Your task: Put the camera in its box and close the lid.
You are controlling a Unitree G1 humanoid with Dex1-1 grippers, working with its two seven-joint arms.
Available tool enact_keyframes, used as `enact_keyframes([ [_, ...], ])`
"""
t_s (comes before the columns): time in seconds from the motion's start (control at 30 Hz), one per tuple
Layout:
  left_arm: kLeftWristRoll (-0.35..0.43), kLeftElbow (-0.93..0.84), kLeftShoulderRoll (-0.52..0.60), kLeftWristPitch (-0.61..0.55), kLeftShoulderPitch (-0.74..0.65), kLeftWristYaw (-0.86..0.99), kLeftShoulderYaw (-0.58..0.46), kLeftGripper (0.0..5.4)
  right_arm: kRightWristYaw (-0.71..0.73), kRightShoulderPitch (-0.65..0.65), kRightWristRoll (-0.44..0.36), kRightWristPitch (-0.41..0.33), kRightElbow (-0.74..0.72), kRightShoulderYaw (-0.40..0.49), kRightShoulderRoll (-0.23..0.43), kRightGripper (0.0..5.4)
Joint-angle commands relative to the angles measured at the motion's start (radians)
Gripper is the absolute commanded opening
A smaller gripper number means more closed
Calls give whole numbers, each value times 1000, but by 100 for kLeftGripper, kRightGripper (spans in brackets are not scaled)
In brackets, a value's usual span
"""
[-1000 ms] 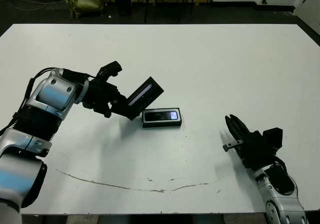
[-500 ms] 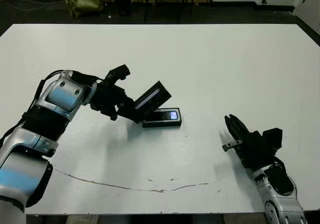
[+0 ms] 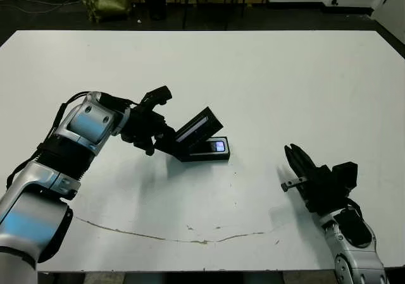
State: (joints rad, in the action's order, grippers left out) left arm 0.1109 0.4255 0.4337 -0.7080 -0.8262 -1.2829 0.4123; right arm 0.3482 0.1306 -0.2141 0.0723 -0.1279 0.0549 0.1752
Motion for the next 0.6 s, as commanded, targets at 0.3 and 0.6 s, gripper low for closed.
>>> enact_keyframes([
  [0.3,-37,48,3,56,-18,-12,26,221,6,15,-11,-17,12,4,4,0],
  [0.6,-66,90,-8,105,-35,-30,45,221,5,15,-13,-23,12,1,2,0],
])
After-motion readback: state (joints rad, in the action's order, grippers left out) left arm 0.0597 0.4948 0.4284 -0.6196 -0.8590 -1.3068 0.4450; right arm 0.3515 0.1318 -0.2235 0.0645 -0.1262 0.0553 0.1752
